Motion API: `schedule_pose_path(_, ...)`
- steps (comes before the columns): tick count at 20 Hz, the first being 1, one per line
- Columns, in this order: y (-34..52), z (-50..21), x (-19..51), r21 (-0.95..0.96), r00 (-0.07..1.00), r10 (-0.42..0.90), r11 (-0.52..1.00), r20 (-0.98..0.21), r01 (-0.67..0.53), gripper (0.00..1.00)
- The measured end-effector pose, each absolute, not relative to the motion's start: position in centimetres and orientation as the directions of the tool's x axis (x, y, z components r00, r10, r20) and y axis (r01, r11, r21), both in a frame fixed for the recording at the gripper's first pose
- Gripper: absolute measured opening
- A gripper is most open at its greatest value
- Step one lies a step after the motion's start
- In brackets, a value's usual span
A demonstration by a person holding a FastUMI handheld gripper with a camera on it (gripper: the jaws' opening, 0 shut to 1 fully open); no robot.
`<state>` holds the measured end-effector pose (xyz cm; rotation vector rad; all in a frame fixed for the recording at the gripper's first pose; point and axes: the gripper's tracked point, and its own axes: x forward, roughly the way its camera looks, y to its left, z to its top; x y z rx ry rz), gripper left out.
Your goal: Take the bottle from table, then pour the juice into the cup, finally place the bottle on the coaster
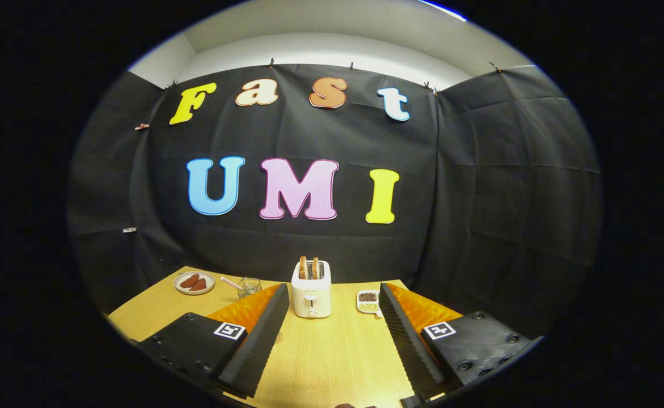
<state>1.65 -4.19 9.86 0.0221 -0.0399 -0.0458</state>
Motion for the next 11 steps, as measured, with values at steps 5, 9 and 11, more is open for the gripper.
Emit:
schedule_pose_path(5,-4.0,10.7,1.0,0.019,0.997,-0.061,0.998,0.048,0.060,0.98)
schedule_pose_path(9,-3.4,10.9,1.3,0.011,0.997,-0.037,0.999,0.070,0.037,0.98)
schedule_pose_path(11,-3.1,10.6,1.7,0.012,0.998,-0.009,1.000,0.069,0.008,0.98)
